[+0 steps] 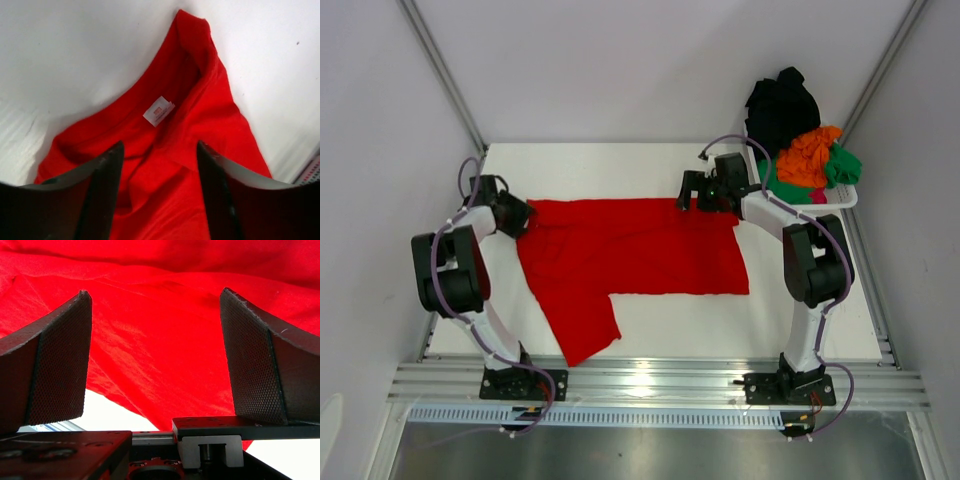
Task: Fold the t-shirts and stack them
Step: Fold the tshirt
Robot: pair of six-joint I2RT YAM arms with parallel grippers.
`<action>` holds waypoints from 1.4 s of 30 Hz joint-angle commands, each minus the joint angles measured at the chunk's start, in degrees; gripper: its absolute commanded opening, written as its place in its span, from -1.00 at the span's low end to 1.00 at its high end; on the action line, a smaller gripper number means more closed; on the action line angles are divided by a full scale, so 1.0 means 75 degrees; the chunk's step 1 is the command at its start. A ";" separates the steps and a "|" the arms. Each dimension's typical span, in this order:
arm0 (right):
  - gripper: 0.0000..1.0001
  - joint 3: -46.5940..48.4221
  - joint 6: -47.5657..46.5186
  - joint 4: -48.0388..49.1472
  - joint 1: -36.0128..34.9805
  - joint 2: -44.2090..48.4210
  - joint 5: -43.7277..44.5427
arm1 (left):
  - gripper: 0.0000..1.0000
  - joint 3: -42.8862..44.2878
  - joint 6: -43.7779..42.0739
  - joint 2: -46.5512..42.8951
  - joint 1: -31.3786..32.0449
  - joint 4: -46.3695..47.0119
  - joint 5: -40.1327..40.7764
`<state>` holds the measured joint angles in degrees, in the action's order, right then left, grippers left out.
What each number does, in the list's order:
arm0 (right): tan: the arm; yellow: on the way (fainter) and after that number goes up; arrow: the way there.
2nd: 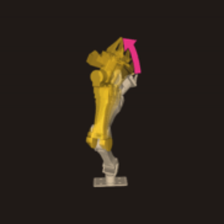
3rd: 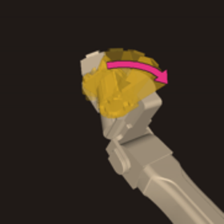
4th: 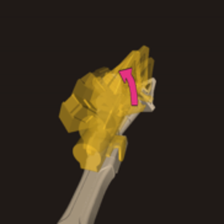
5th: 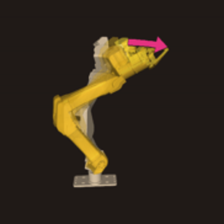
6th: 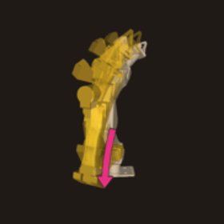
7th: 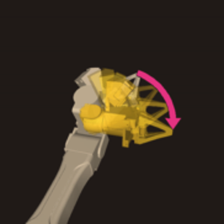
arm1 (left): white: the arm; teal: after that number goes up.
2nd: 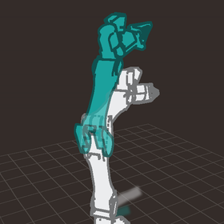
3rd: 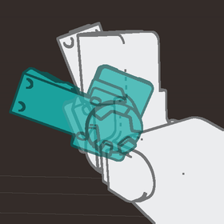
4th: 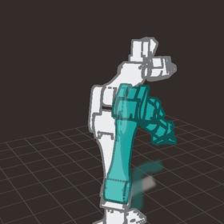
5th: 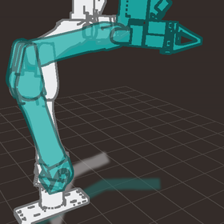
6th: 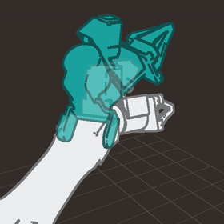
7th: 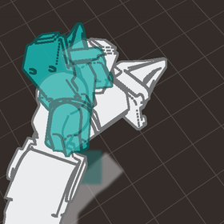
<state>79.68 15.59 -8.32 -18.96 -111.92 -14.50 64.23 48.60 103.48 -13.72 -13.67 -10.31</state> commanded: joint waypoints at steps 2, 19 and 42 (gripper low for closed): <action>0.91 0.0028 -0.0075 0.0113 -0.0027 0.0356 -0.0199 | 0.36 -0.0067 -0.0396 -0.1023 -0.0151 -0.0228 0.0132; 0.91 -0.0030 -0.0028 0.0054 -0.0097 0.0391 -0.0363 | 0.36 -0.3606 0.2037 -0.4363 0.0645 0.0451 -0.0033; 0.91 -0.0042 -0.0134 -0.0040 -0.0132 0.0333 -0.0375 | 0.32 -0.3899 0.2250 -0.3826 0.1278 -0.0252 0.1257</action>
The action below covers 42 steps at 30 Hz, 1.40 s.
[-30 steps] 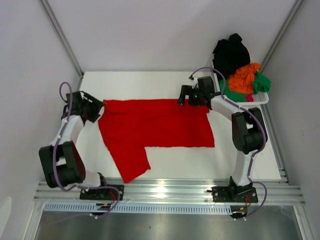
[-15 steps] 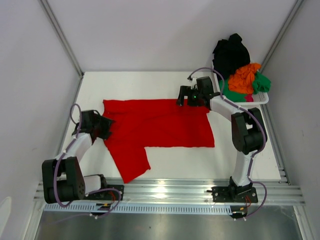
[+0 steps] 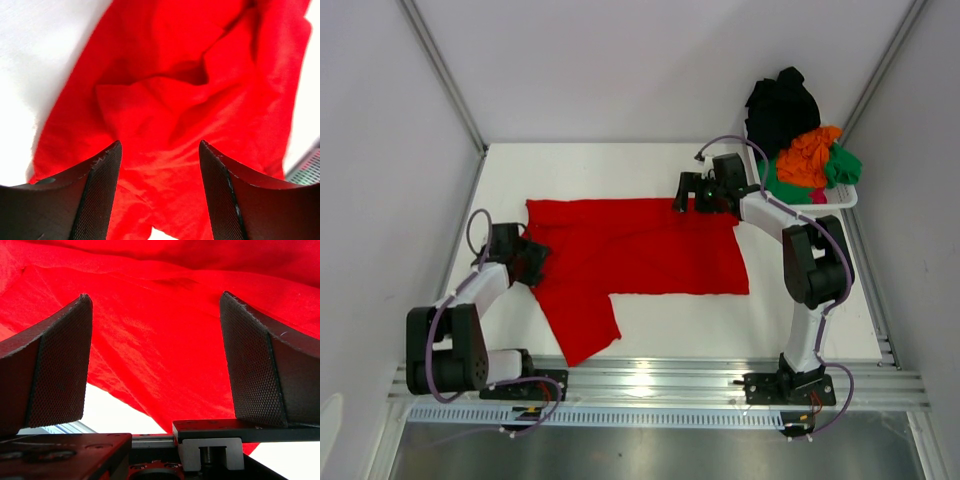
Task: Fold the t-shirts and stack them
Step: Fold the tshirt
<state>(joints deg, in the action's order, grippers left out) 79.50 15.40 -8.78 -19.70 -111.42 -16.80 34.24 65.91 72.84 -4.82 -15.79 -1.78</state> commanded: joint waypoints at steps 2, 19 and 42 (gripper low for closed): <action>0.92 -0.0007 -0.0108 -0.0002 -0.0045 0.0266 -0.0069 | 0.30 0.0110 -0.0034 0.0482 0.0162 0.0171 0.0120; 0.91 -0.0018 -0.0131 -0.0084 -0.0033 0.0254 -0.0010 | -0.99 0.0193 0.0001 0.0275 0.0197 0.0266 0.0097; 0.91 -0.0382 -0.0155 0.0033 -0.0021 0.0453 -0.0057 | -0.99 0.0004 0.0915 -0.2223 0.0361 -0.1198 0.0097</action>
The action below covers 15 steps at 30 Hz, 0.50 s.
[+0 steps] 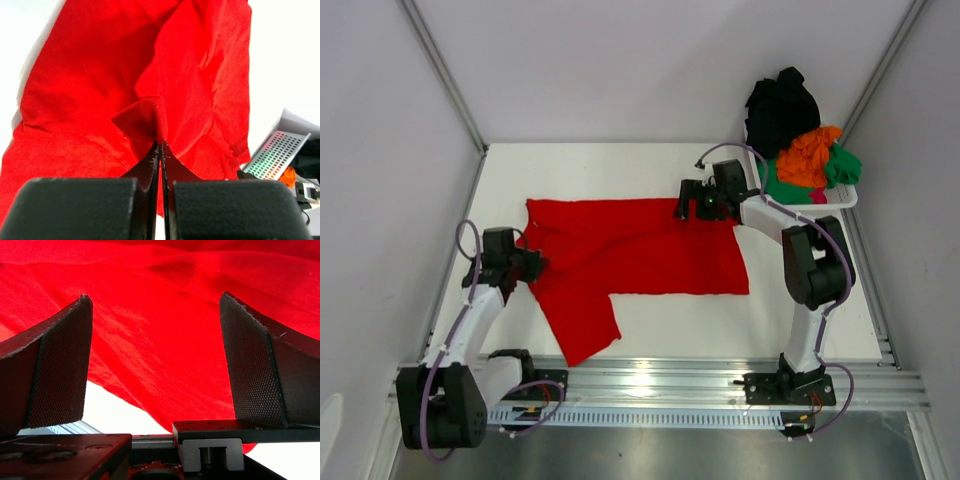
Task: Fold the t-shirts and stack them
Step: Fold the tshirt
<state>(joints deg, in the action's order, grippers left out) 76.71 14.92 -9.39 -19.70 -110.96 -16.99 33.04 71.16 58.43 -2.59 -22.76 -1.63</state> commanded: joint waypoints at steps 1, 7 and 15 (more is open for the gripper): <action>0.91 -0.0009 -0.0079 0.0103 -0.0033 0.0392 -0.0043 | -0.99 0.0165 0.0204 -0.0431 0.0076 -0.0327 0.0065; 0.91 -0.0126 -0.0079 0.0150 -0.0021 0.0462 -0.0066 | -0.99 0.0131 0.0298 -0.0666 0.0134 -0.0598 0.0159; 0.91 -0.0290 -0.0090 0.0174 -0.0033 0.0533 -0.0125 | -0.55 -0.0421 0.0040 -0.0048 0.0158 0.0023 -0.0029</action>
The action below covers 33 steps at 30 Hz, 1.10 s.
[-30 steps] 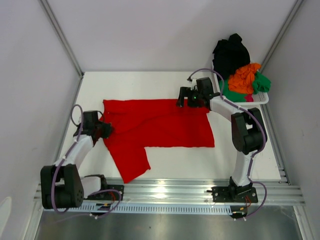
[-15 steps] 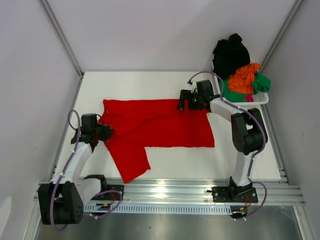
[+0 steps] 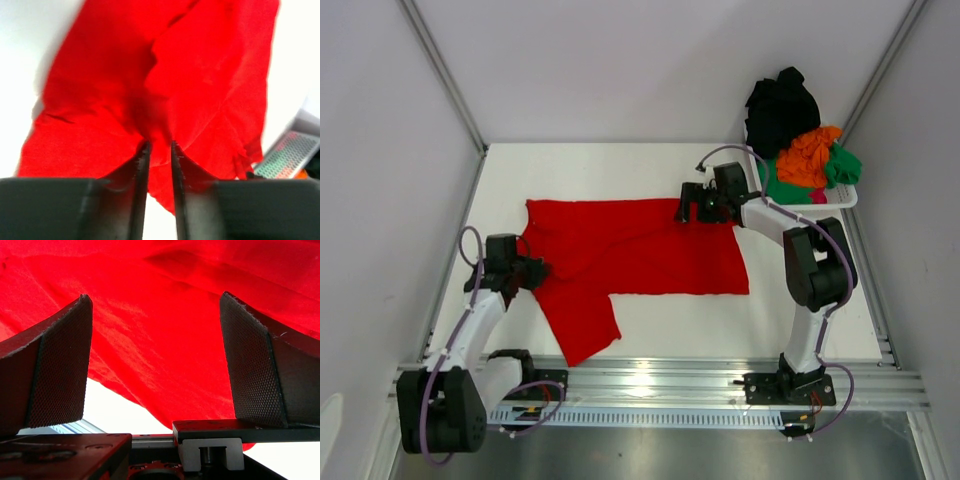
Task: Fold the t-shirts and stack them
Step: Fold the tshirt
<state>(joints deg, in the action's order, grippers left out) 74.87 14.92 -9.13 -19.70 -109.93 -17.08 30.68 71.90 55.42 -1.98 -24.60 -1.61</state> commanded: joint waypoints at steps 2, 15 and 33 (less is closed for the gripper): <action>0.91 -0.0045 -0.0126 0.0104 -0.0045 0.0419 -0.0125 | -0.36 -0.0083 -0.0281 0.0567 0.0088 0.0327 -0.0090; 0.91 0.0189 -0.0407 -0.0190 -0.0161 0.0747 -0.0312 | 0.49 0.2212 -0.3479 0.1538 -0.0427 0.0784 -0.0111; -0.96 0.0728 0.1093 -0.0540 -0.0361 -0.0331 0.1667 | -0.99 0.5541 -0.2252 0.6484 -0.0932 0.0763 -0.1357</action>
<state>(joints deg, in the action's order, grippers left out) 77.56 21.10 -10.61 -22.41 -110.56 -8.67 67.59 50.59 102.37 -8.82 -16.01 -11.16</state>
